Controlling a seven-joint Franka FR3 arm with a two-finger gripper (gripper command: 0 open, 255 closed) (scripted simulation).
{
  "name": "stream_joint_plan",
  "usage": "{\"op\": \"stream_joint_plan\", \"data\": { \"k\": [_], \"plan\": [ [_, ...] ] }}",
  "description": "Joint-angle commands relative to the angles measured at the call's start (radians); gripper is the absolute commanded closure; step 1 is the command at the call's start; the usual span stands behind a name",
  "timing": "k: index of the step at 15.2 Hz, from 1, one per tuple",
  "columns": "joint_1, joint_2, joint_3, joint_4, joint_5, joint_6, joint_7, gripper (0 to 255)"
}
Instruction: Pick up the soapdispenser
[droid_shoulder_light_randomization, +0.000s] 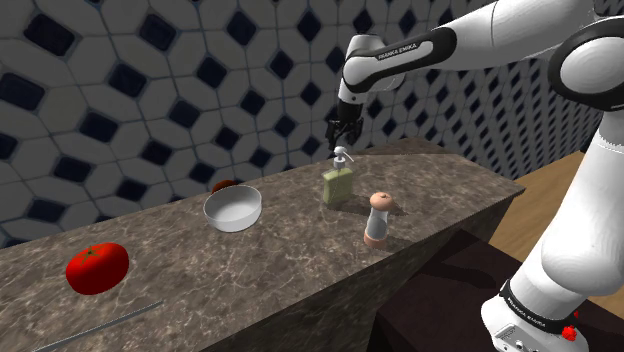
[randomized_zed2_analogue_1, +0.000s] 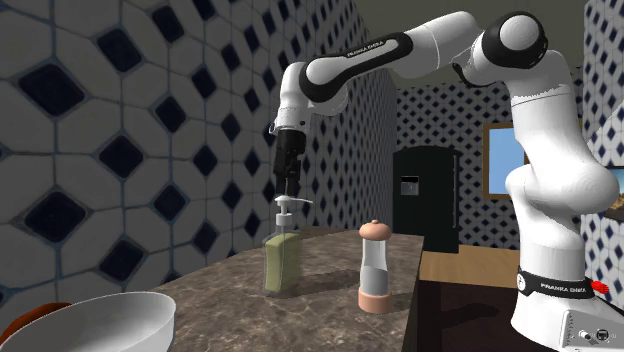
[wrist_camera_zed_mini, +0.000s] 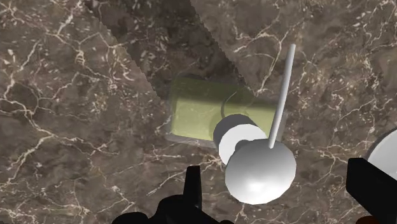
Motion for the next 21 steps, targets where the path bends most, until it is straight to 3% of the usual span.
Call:
{"op": "stream_joint_plan", "data": {
  "k": [1,7,8,17,21],
  "plan": [
    [0.0,0.017,0.0,-0.005,0.002,0.022,-0.002,0],
    [0.001,0.034,0.001,-0.044,0.006,0.079,-0.011,0],
    [0.001,0.032,0.002,-0.048,0.006,0.081,-0.01,255],
    [0.001,0.034,0.001,-0.044,0.006,0.079,-0.011,255],
    [0.0,0.019,0.001,-0.01,0.002,0.029,-0.003,255]
  ]
}}
